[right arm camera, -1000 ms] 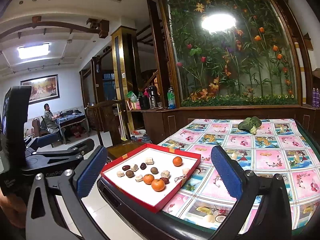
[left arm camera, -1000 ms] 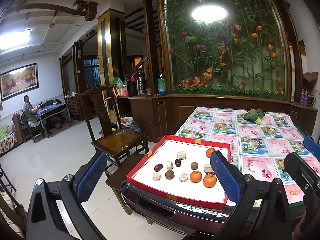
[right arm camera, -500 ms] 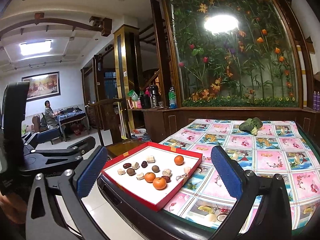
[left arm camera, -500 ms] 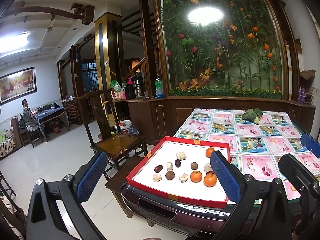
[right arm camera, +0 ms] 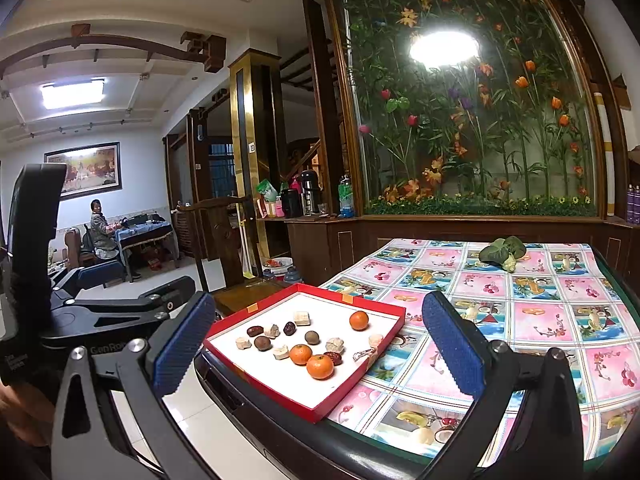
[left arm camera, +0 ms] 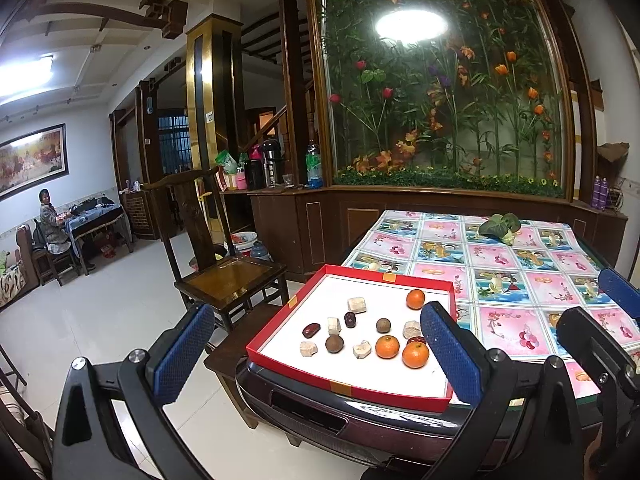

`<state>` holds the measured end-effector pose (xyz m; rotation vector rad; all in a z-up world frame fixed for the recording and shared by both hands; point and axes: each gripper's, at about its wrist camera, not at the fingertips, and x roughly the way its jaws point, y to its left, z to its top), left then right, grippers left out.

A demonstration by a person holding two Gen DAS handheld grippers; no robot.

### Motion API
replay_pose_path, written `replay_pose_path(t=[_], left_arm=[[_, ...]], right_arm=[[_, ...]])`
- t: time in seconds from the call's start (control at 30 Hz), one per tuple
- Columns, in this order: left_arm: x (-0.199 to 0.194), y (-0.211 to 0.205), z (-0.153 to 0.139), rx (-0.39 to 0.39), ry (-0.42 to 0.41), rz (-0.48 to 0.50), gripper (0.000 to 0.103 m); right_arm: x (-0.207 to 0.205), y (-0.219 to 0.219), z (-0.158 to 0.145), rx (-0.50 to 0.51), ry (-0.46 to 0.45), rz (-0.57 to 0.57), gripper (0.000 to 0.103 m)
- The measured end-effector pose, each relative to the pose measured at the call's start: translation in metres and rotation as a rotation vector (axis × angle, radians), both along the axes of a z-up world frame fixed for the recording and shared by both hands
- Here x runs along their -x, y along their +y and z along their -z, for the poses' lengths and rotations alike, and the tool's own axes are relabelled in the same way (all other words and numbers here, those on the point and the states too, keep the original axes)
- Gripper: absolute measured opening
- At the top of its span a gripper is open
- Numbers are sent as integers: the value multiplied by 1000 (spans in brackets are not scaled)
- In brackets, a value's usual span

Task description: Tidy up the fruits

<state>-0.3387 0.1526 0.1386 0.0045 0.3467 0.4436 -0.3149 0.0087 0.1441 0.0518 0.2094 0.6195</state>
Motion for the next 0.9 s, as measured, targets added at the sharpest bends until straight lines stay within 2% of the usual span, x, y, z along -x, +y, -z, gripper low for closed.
replay_pose_path(t=[0.33,0.9], left_arm=[[-1,2,-1,36,2,16,103],[-2,2,1,45,15,23,103]], right_arm=[[0,1,2,3,3,-6,103],[0,3,4,5,6,-8,103]])
